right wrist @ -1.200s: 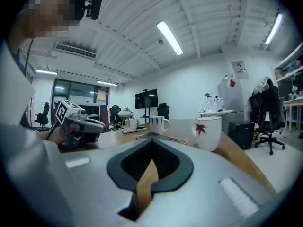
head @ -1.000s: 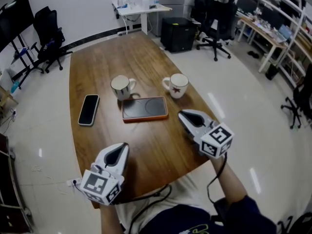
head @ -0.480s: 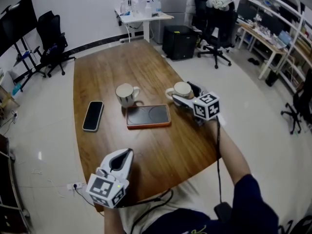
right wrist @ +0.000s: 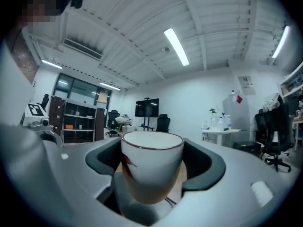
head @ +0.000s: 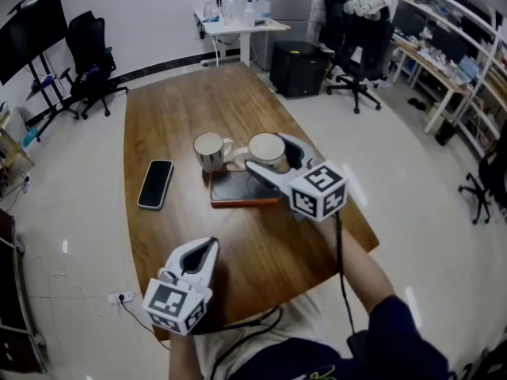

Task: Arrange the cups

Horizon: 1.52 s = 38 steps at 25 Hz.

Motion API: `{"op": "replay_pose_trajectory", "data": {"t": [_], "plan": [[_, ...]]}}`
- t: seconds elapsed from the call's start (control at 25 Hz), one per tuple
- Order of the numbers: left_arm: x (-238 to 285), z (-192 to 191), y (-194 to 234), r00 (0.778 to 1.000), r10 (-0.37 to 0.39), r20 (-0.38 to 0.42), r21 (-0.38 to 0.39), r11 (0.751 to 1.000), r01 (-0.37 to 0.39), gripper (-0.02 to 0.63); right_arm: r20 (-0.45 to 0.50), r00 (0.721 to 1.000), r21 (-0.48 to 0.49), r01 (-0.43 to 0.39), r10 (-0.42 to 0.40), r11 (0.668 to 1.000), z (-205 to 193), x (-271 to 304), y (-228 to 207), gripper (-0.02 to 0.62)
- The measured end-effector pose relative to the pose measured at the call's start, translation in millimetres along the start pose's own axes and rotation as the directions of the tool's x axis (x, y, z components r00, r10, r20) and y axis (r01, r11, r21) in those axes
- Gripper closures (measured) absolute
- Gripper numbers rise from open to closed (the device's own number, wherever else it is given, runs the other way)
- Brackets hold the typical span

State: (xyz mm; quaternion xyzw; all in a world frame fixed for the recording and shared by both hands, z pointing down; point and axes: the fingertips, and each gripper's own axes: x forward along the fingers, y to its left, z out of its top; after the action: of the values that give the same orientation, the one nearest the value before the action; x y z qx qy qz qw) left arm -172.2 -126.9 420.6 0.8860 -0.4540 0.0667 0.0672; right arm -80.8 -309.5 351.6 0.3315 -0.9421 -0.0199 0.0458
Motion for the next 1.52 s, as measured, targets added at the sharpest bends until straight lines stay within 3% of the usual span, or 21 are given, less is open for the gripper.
{"op": "replay_pose_trajectory", "data": {"t": [0.12,0.2,0.36,0.56,0.64,0.72,0.88,0.92,0.96,1.08,1.28,1.52], "plan": [[-0.7,-0.8,-1.3,1.0,0.001,-0.001,-0.008,1.0,-0.001,0.604,-0.037,0.998,-0.085,-0.062,0.059,0.994,-12.8,37.3,49.6,0.212],[-0.4,1.4,-4.8,1.0,0.001,-0.001,-0.023,1.0,-0.001,0.604,-0.081,0.995,-0.085,-0.073,0.066,0.994,-28.2,50.0,63.8,0.212],[-0.5,1.9,-5.4,1.0,-0.002,0.0,-0.018,1.0,0.002,0.604,-0.105,0.993,-0.029,-0.065,0.062,0.997,-40.9,58.5,65.6,0.211],[2.1,-0.2,-2.2,1.0,-0.001,0.004,-0.023,1.0,0.001,0.603,-0.1,0.993,-0.028,-0.061,0.058,0.998,-46.4,61.7,58.6,0.207],[2.2,-0.6,-0.9,1.0,0.002,0.006,-0.022,1.0,-0.002,0.603,-0.068,0.996,-0.03,-0.063,0.06,0.998,-39.2,56.5,55.2,0.193],[2.3,-1.6,0.4,1.0,0.005,0.005,-0.025,1.0,-0.005,0.603,-0.02,0.998,0.005,-0.063,0.063,0.998,-24.1,41.8,46.5,0.119],[1.5,-3.4,1.5,1.0,0.012,-0.002,-0.021,1.0,-0.012,0.603,0.002,0.997,0.08,-0.083,0.083,0.993,-7.5,-25.8,39.2,0.11],[1.0,-3.0,0.8,1.0,0.01,-0.002,-0.024,1.0,-0.01,0.603,-0.001,0.996,0.087,-0.089,0.09,0.992,-9.7,-46.6,43.3,0.124],[0.5,-2.1,0.0,1.0,0.007,-0.001,-0.028,1.0,-0.007,0.603,-0.001,0.996,0.092,-0.092,0.093,0.992,-13.8,-66.4,48.7,0.188],[1.0,-0.1,0.4,1.0,-0.002,0.001,-0.011,1.0,0.002,0.603,0.015,0.997,0.105,-0.071,0.07,0.992,-34.0,-109.7,62.7,0.595],[0.0,1.9,0.3,1.0,-0.002,0.006,-0.017,1.0,0.002,0.604,-0.104,0.988,0.122,-0.097,0.11,0.988,-72.8,-117.1,84.0,0.595],[0.0,2.9,-1.4,1.0,-0.008,-0.001,-0.011,1.0,0.008,0.606,-0.108,0.994,0.127,-0.007,0.021,0.992,-73.6,-116.3,68.3,0.595]]}}
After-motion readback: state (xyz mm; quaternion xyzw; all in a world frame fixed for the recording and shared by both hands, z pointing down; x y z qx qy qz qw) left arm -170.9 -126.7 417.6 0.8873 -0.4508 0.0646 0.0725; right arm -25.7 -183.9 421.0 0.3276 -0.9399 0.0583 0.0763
